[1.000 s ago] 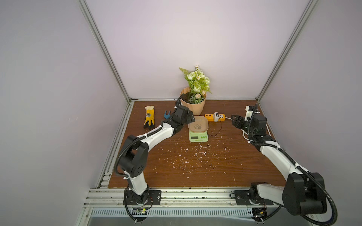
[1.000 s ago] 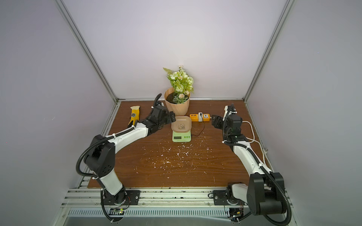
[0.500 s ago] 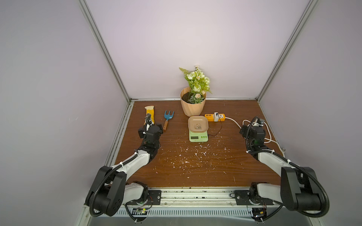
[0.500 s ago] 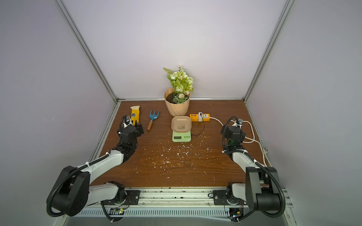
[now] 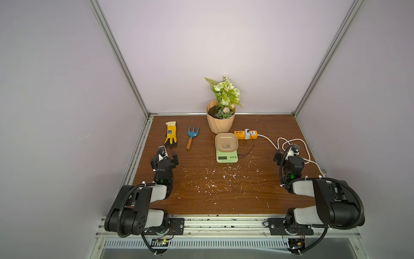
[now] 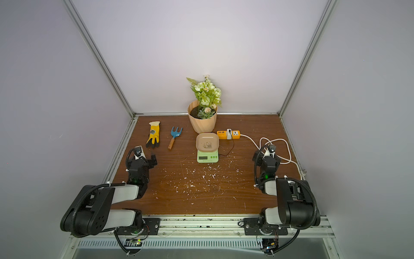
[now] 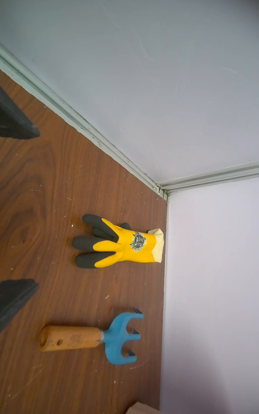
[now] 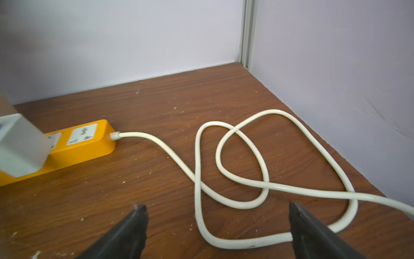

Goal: Charge the electronic scale
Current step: Reset both arms

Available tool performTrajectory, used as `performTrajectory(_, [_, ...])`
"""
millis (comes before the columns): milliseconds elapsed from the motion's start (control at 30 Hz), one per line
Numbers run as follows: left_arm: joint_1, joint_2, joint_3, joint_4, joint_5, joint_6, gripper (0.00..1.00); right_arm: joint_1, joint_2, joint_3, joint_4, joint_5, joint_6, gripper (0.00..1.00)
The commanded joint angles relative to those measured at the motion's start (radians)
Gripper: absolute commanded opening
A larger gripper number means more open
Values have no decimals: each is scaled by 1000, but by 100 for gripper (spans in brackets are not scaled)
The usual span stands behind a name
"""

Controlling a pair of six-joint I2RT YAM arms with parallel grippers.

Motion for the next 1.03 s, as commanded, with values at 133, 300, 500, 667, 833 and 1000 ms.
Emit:
performTrajectory(133, [0,133,31,173,56,59,97,59,92,27,201,-78,-126,100])
performTrajectory(300, [5,142,41,174,43,47,97,61,87,7,200,-85,-131,100])
performTrajectory(500, [6,144,42,171,47,46,97,66,91,0,233,-81,-135,100])
performTrajectory(667, [6,144,41,171,48,46,97,67,90,0,228,-79,-136,100])
performTrajectory(833, [8,145,44,169,49,45,97,69,88,1,224,-75,-137,100])
performTrajectory(1000, [12,141,43,164,58,43,97,69,89,2,225,-74,-137,100])
